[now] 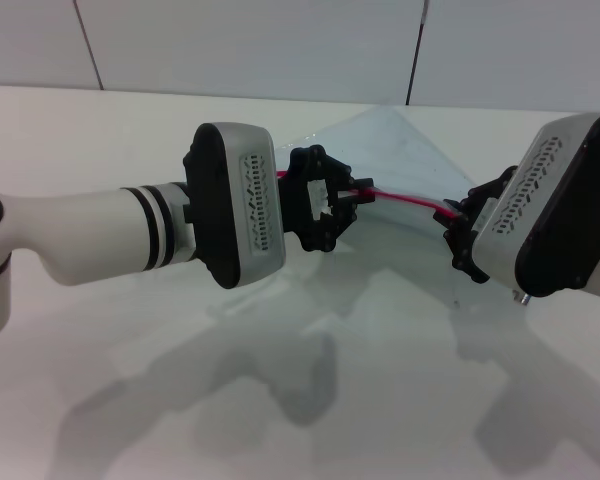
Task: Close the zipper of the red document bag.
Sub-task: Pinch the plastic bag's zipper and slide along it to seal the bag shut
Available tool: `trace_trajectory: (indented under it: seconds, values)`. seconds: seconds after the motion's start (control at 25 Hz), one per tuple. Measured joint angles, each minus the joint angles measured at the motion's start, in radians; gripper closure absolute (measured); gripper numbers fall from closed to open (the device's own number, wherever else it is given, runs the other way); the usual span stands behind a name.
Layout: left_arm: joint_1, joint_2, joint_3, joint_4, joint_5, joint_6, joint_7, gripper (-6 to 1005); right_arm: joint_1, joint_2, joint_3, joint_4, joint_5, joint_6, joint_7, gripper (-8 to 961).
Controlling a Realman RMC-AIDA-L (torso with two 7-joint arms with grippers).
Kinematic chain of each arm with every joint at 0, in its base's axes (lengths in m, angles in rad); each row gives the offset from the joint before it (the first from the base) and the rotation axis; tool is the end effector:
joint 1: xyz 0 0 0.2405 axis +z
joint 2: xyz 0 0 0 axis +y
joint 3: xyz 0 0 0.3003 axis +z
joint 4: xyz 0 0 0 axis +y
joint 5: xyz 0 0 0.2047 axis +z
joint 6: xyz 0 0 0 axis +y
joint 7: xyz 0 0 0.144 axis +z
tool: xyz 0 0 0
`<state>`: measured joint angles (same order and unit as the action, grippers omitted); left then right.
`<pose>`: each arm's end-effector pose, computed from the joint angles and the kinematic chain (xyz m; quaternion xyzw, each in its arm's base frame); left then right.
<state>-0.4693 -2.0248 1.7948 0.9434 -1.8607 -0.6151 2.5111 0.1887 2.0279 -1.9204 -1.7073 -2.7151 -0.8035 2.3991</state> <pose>-0.2095 0.3869 -0.0904 -0.9136 0.2430 -0.0674 0.3189 0.1937 0.3230 -0.0479 -0.9312 0.0149 -0.0665 0.3581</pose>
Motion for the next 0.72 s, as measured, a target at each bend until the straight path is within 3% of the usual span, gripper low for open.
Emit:
trace_trajectory:
  seconds: [0.72]
  values:
    - [0.01,0.0,-0.01,0.0,0.0,0.014,0.0,921,-0.003,0.0,0.023,0.008,0.0,-0.001,0.006,908]
